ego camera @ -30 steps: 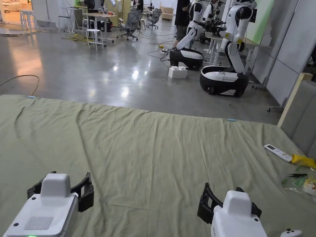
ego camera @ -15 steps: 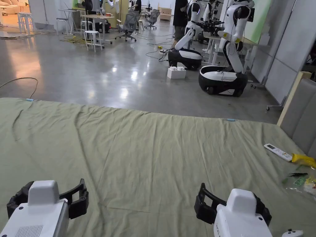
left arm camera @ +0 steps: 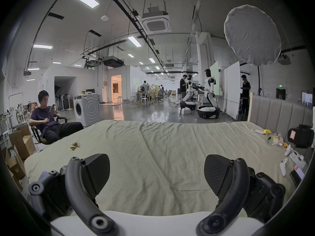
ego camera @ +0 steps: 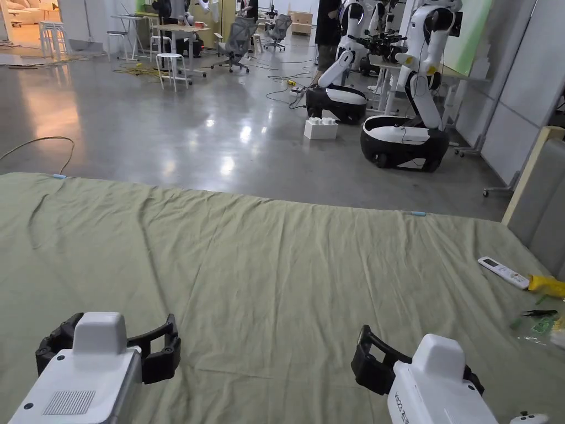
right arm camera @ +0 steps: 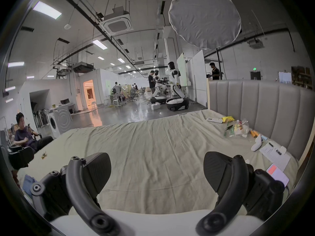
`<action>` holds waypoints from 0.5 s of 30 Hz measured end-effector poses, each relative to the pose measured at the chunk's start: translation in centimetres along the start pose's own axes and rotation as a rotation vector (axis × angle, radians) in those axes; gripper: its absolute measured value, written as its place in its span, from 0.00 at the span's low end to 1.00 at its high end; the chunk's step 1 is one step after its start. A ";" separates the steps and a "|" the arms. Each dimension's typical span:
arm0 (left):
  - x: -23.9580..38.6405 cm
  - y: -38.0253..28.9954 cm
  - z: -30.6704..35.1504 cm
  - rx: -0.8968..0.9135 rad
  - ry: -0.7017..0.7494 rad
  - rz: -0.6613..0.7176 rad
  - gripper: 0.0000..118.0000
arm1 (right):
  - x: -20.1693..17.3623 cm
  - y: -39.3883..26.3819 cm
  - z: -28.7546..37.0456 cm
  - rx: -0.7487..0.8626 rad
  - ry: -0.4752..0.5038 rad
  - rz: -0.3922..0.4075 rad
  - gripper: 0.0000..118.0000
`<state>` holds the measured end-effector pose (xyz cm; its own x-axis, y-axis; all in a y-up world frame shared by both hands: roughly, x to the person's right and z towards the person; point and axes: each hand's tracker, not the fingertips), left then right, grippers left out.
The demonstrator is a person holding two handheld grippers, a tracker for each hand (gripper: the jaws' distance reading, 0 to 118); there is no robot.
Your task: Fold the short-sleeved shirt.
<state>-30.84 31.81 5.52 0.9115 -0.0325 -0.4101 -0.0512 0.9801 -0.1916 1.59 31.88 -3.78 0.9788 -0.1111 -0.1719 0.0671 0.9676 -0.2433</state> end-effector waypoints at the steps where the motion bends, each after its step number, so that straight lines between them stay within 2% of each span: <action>1: 0.0 0.0 0.0 0.004 -0.006 0.004 0.94 | 0.0 0.1 0.0 -0.013 0.008 -0.018 0.94; 8: 0.0 0.9 0.1 0.005 -0.028 0.034 0.94 | -0.6 1.3 0.1 -0.044 0.022 -0.057 0.94; 15: -0.2 1.1 0.1 -0.006 -0.044 0.052 0.95 | -1.6 2.4 0.3 -0.065 0.004 -0.029 0.95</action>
<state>-31.03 32.90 5.43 0.9246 0.0273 -0.3799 -0.1012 0.9792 -0.1760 0.23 34.40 -3.83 0.9759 -0.1396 -0.1676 0.0824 0.9473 -0.3097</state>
